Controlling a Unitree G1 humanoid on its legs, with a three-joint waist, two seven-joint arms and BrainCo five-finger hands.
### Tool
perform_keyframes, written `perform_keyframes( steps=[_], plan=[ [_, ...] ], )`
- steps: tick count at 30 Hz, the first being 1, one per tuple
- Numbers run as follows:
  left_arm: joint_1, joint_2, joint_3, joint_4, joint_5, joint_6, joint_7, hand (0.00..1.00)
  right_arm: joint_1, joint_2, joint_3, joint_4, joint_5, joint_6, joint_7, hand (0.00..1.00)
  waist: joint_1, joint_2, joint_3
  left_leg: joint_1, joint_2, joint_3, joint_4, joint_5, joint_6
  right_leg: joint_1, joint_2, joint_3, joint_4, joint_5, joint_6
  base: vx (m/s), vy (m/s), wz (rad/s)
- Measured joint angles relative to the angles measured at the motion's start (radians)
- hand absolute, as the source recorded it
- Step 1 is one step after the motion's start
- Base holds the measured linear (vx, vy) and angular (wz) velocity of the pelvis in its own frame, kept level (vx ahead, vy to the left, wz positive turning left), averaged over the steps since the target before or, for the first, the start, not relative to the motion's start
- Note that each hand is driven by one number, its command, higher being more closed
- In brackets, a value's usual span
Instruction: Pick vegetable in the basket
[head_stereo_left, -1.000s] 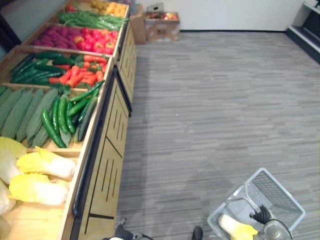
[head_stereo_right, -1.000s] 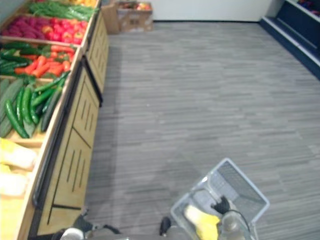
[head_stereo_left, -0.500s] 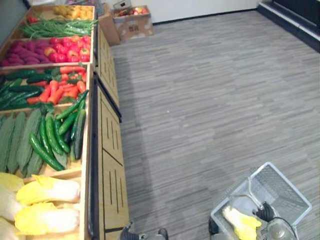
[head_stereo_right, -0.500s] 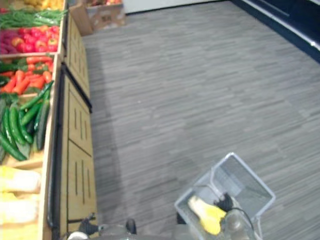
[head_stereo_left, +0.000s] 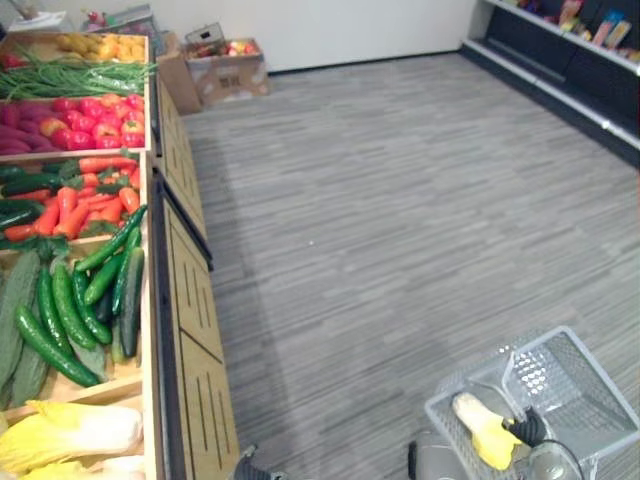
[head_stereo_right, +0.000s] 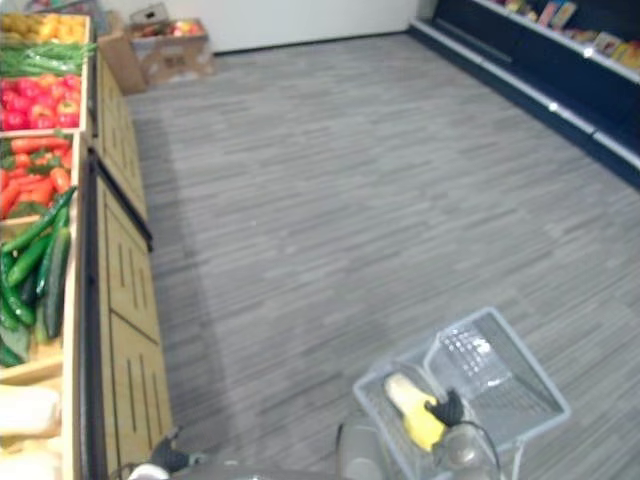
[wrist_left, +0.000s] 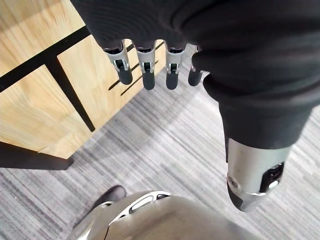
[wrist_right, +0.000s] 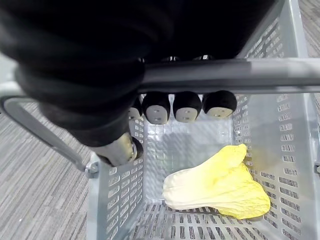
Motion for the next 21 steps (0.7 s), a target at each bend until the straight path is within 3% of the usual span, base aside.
perform_keyframes(
  steps=[2,5,7,8,9,10,12,13,14,16,18,21],
  plan=[
    [-0.004,-0.002,0.003,0.0,0.0,0.004,0.0,0.0,-0.012,-0.007,-0.003,0.001,0.002,0.002,0.0,1.0,0.0,0.014,0.007,-0.004,0.02,0.002,-0.008,-0.005,-0.009,-0.015,0.014,-0.034,-0.12,-0.003,-0.006,0.14,-0.038,-0.13],
    [-0.01,-0.003,0.008,0.0,0.0,0.006,0.003,0.0,-0.024,-0.015,-0.018,0.003,0.007,0.016,-0.001,1.0,-0.005,0.026,0.017,0.035,0.051,0.007,-0.053,0.001,-0.055,-0.026,0.023,-0.047,-0.414,0.055,0.038,0.27,-0.143,0.01],
    [-0.008,-0.002,0.031,0.0,0.0,0.007,0.008,0.0,-0.018,-0.012,-0.023,0.003,0.007,0.025,-0.001,1.0,-0.009,0.009,0.019,0.077,0.057,-0.007,-0.069,-0.017,-0.098,-0.027,0.011,-0.051,-0.458,0.076,0.04,0.41,-0.32,0.33],
    [-0.015,-0.015,0.044,-0.001,0.0,0.01,0.009,0.0,-0.008,-0.02,-0.027,0.004,0.008,0.033,-0.001,1.0,-0.026,0.027,0.02,0.091,0.096,-0.032,-0.065,-0.032,-0.124,-0.037,0.033,-0.066,-0.387,0.146,0.015,0.47,-0.406,0.5],
    [-0.018,-0.03,0.042,0.0,0.0,0.009,0.008,0.0,-0.012,-0.023,-0.042,0.004,0.008,0.034,-0.003,1.0,-0.028,0.063,0.009,0.084,0.128,-0.055,-0.048,-0.028,-0.128,-0.059,0.056,-0.091,-0.327,0.105,-0.01,0.48,-0.421,0.37],
    [-0.018,-0.038,0.043,-0.001,0.0,0.005,0.009,0.0,-0.022,-0.022,-0.045,0.004,0.008,0.035,-0.004,1.0,-0.028,0.074,0.003,0.04,0.157,-0.085,0.019,0.006,-0.151,-0.082,0.069,-0.106,-0.272,0.056,-0.04,0.41,-0.36,0.17],
    [-0.024,-0.048,0.048,0.001,0.0,0.006,0.009,0.0,-0.023,-0.023,-0.045,0.005,0.007,0.034,-0.002,1.0,-0.027,0.075,0.004,-0.011,0.175,-0.132,0.129,0.07,-0.152,-0.076,0.073,-0.123,-0.223,0.021,-0.06,0.31,-0.3,0.2],
    [-0.025,-0.065,0.065,0.001,-0.002,0.008,0.01,0.0,-0.011,-0.022,-0.046,0.007,0.008,0.034,-0.001,1.0,-0.028,0.075,0.004,-0.06,0.187,-0.177,0.24,0.14,-0.145,-0.039,0.072,-0.149,-0.209,-0.02,-0.075,0.39,-0.353,0.51],
    [-0.025,-0.075,0.076,-0.002,-0.009,0.007,0.007,0.0,0.008,-0.02,-0.044,0.008,0.009,0.035,-0.001,1.0,-0.027,0.071,0.007,-0.112,0.198,-0.207,0.367,0.249,-0.118,0.013,0.073,-0.169,-0.207,-0.056,-0.087,0.39,-0.342,0.51],
    [-0.025,-0.069,0.084,-0.002,-0.018,0.01,0.012,0.0,0.028,-0.019,-0.043,0.008,0.011,0.035,-0.002,1.0,-0.015,0.051,0.018,-0.177,0.218,-0.218,0.54,0.351,-0.093,0.082,0.072,-0.183,-0.216,-0.094,-0.106,0.34,-0.299,0.25],
    [-0.024,-0.079,0.113,-0.015,-0.021,0.014,0.021,0.0,0.045,-0.021,-0.052,0.013,0.018,0.036,-0.003,1.0,0.003,0.052,0.018,-0.267,0.227,-0.186,0.757,0.285,-0.091,0.182,0.074,-0.198,-0.242,-0.133,-0.125,0.33,-0.253,0.13],
    [-0.022,-0.085,0.121,-0.04,-0.021,0.01,0.033,0.0,0.042,-0.014,-0.053,0.014,0.04,0.036,-0.003,1.0,0.009,0.053,0.018,-0.374,0.163,-0.163,0.784,0.192,-0.092,0.27,0.077,-0.214,-0.301,-0.152,-0.133,0.23,-0.136,0.14]
  ],
)
